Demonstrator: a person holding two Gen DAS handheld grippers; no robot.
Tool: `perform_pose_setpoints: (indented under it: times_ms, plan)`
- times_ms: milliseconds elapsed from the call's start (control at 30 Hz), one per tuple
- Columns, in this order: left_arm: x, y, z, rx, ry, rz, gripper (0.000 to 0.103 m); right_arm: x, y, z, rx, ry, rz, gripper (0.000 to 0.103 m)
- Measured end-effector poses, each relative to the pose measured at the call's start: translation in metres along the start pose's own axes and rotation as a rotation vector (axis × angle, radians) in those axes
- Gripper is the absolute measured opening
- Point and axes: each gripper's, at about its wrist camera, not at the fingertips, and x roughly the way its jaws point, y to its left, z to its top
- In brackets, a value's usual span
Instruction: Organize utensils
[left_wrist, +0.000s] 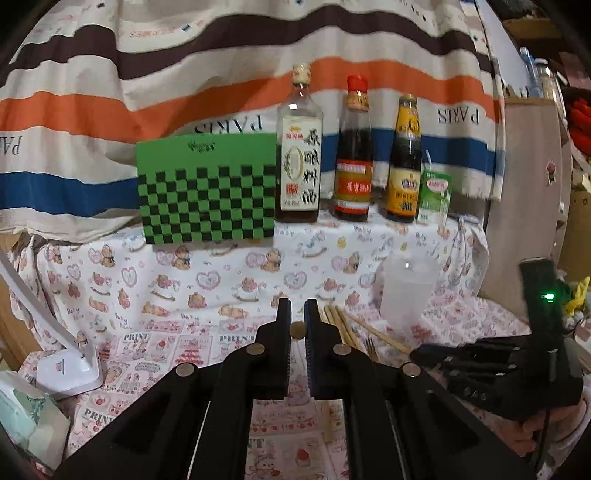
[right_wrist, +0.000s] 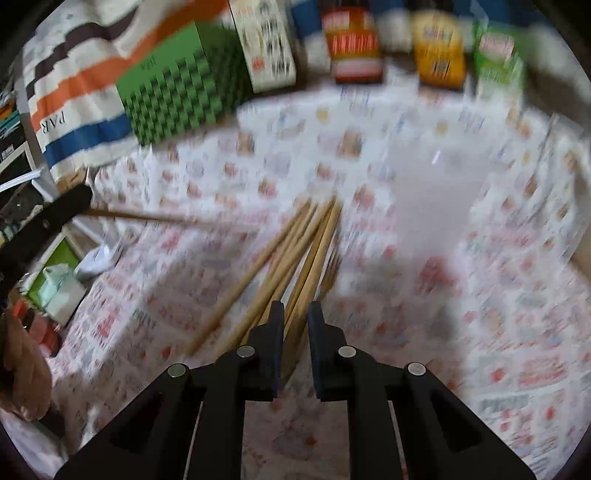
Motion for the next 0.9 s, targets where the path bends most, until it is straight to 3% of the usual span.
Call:
perform_pose_setpoints:
  times_ms: [100, 267, 633, 800, 900]
  plan:
    - [-0.009, 0.002, 0.003, -0.009, -0.049, -0.003, 0.006, -0.019, -0.003, 0.008, -0.005, -0.111, -0.033, 0.008]
    - [-0.014, 0.005, 0.004, -0.024, -0.088, 0.015, 0.006, -0.028, -0.020, 0.018, 0.045, -0.178, -0.019, 0.008]
    - [-0.021, 0.017, 0.005, -0.080, -0.140, 0.008, 0.006, -0.072, -0.048, 0.030, 0.091, -0.419, 0.025, 0.007]
    - [-0.017, 0.008, 0.009, -0.012, -0.127, 0.040, 0.006, -0.087, -0.050, 0.042, 0.111, -0.451, 0.010, 0.007]
    - [-0.021, -0.003, 0.022, 0.026, -0.142, 0.042, 0.006, -0.101, -0.042, 0.063, 0.061, -0.480, -0.002, 0.007]
